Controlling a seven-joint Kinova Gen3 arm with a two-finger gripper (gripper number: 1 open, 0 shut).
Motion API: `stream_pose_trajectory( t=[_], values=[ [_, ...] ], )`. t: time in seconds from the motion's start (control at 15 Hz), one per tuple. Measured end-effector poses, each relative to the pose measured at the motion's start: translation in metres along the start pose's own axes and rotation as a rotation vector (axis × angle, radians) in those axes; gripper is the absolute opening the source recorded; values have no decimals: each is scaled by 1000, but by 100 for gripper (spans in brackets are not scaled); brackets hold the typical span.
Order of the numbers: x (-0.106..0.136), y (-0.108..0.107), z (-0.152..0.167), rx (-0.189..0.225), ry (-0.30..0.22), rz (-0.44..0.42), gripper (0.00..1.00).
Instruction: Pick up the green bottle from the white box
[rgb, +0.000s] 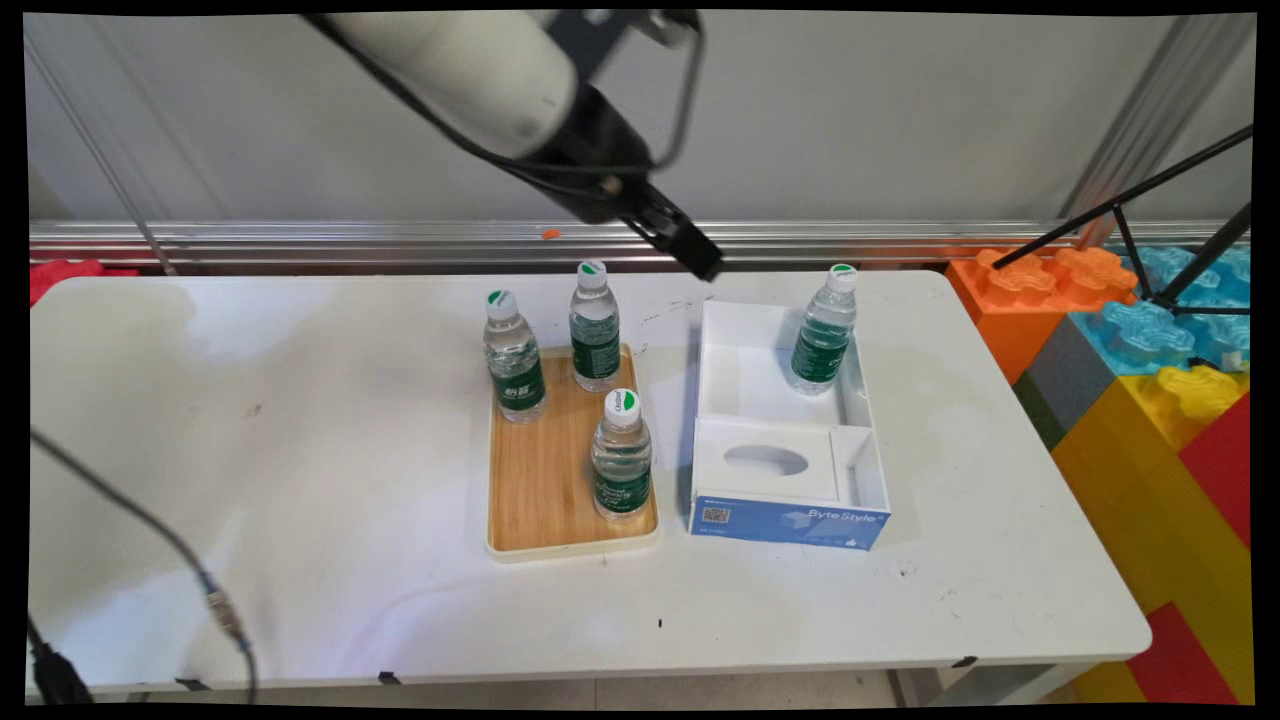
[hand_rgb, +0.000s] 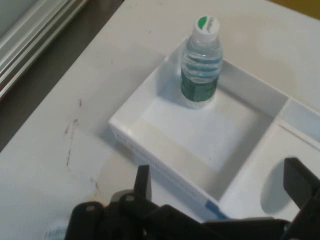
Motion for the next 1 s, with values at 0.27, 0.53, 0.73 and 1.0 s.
stream_pose_trajectory(
  t=[0.27, 0.53, 0.73, 1.0],
  values=[
    [11, 7, 78, -26, -6, 30, 100],
    [12, 16, 150, -58, -13, 73, 100],
    [14, 22, 195, -70, -6, 99, 100],
    [19, 26, 234, -75, 17, 116, 100]
  ],
)
